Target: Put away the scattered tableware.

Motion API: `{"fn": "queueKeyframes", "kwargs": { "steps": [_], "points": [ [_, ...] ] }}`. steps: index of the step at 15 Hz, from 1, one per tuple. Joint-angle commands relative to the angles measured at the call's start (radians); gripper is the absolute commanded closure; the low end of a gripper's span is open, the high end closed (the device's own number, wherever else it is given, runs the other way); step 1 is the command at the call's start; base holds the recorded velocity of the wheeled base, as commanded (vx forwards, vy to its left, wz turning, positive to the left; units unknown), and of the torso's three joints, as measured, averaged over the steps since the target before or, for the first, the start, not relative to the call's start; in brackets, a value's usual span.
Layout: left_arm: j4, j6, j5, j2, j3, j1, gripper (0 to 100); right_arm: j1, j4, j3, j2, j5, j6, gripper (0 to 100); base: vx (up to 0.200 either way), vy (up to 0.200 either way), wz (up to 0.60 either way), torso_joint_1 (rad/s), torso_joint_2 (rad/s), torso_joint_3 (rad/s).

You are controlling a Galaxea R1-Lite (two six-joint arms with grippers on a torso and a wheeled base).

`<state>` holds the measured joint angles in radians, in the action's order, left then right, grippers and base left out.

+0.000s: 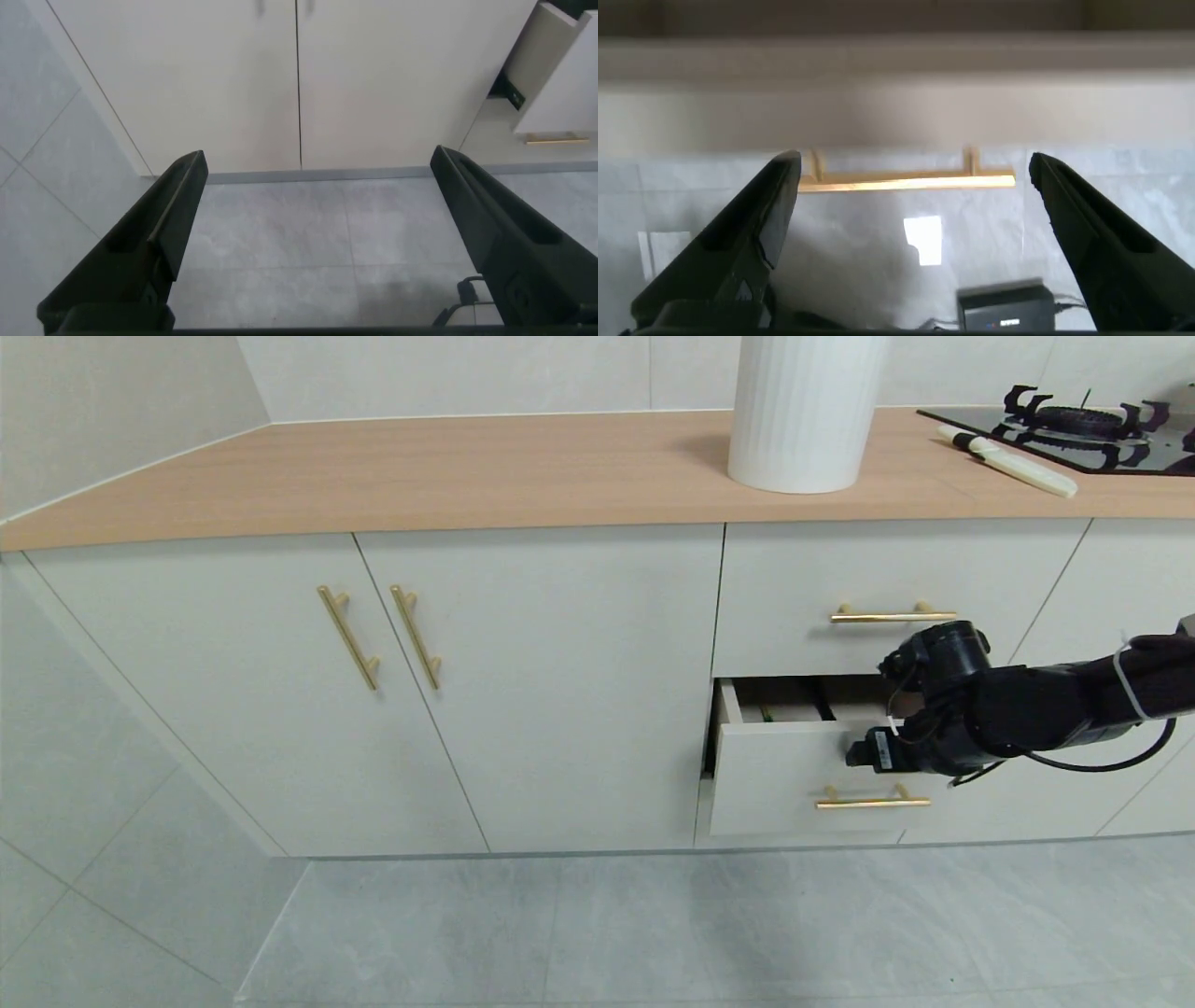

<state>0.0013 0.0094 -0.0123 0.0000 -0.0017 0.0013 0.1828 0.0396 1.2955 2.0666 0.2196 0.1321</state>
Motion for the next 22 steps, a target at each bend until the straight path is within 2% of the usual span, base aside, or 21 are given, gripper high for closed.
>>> {"fn": "queueKeyframes", "kwargs": {
  "steps": [1,10,14,18,22],
  "points": [
    [0.000,0.000,0.000,0.002,0.000,0.000,0,-0.020,-0.003,0.048,0.035,0.000,0.001,0,0.000,0.000,0.00,0.000,0.00,0.000],
    [0.000,0.000,0.000,0.002,0.000,0.000,0,-0.055,-0.152,0.084,0.081,-0.002,0.087,0,0.000,0.000,0.00,0.000,0.00,0.000],
    [0.000,0.000,0.000,0.002,0.000,0.000,0,-0.052,-0.279,0.077,0.116,0.006,0.109,0,0.000,0.000,0.00,0.000,0.00,0.000],
    [0.000,0.000,0.000,0.002,0.000,0.000,0,-0.051,-0.296,0.082,0.136,0.011,0.118,0,0.000,0.000,0.00,0.000,0.00,0.000],
    [0.000,0.000,0.000,0.002,0.000,0.000,0,-0.049,-0.406,0.077,0.167,0.067,0.116,0,0.000,0.000,0.00,0.000,0.00,0.000]
  ]
}}
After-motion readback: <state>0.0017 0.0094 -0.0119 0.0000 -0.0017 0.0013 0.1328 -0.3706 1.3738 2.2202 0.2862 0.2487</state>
